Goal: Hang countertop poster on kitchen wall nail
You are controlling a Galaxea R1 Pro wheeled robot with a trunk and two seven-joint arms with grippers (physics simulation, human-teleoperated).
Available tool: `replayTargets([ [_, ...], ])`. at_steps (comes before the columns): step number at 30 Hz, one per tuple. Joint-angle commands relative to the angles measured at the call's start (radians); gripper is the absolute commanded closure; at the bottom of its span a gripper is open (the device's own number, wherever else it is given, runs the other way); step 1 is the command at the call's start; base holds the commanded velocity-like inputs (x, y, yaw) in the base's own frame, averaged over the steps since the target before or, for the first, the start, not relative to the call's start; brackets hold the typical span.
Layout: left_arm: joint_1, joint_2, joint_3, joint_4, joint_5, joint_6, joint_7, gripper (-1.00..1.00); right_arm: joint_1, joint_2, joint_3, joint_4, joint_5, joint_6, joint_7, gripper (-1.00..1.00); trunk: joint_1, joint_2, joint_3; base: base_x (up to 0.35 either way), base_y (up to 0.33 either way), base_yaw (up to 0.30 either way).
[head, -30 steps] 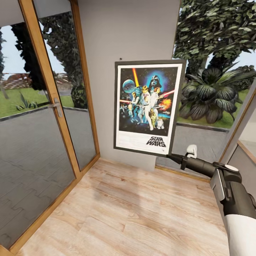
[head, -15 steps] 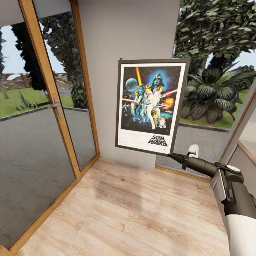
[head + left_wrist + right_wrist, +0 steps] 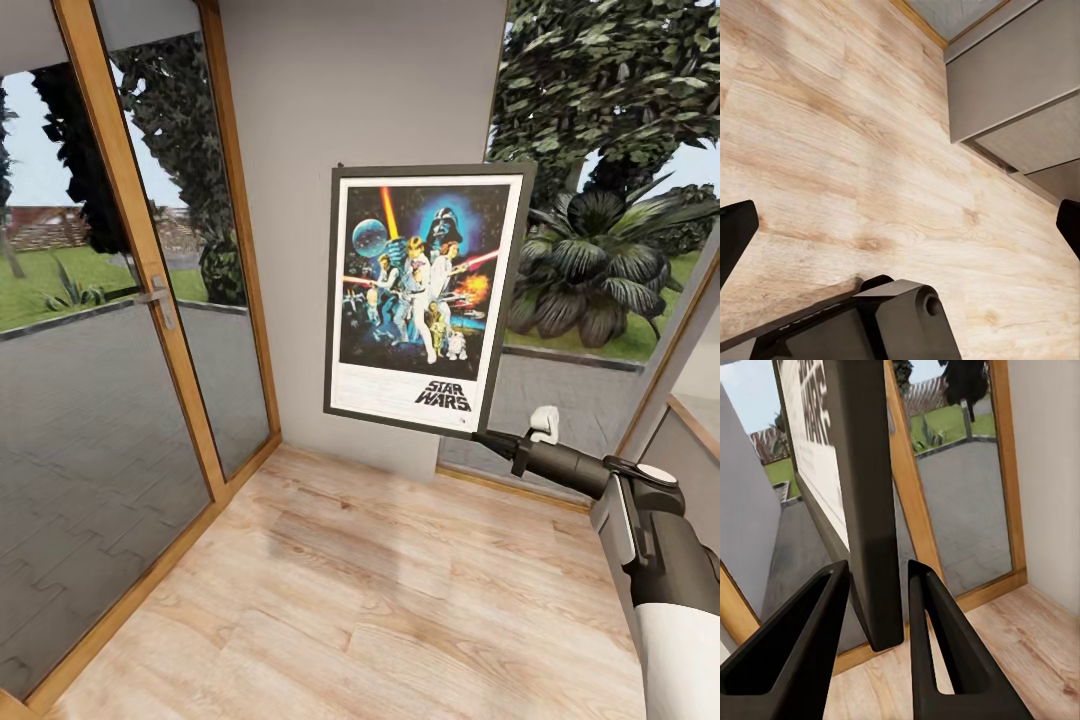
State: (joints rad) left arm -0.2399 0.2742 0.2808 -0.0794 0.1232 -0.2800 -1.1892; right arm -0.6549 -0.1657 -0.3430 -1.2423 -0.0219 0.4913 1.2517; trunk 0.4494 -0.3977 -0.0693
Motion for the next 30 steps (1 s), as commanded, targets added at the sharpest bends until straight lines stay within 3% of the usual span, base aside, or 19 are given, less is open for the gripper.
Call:
replayTargets([
  [1,-0.001,0.000,-0.005,0.001,0.007,-0.004,-0.003,-1.00,-0.001,0.000,-0.001,0.000,-0.003,0.010,0.003,1.00,0.001,-0.002,-0.002,0.000,0.000,0.000],
  [23,-0.001,0.000,-0.005,0.001,0.007,-0.004,-0.003,-1.00,-0.001,0.000,0.002,-0.031,-0.003,0.002,0.009,1.00,0.001,-0.002,-0.002,0.000,0.000,0.000],
  [30,-0.001,0.000,-0.005,0.001,0.007,-0.004,-0.003,-1.00,0.000,0.000,0.002,-0.030,-0.003,-0.061,0.009,1.00,0.001,-0.002,-0.002,0.000,0.000,0.000],
])
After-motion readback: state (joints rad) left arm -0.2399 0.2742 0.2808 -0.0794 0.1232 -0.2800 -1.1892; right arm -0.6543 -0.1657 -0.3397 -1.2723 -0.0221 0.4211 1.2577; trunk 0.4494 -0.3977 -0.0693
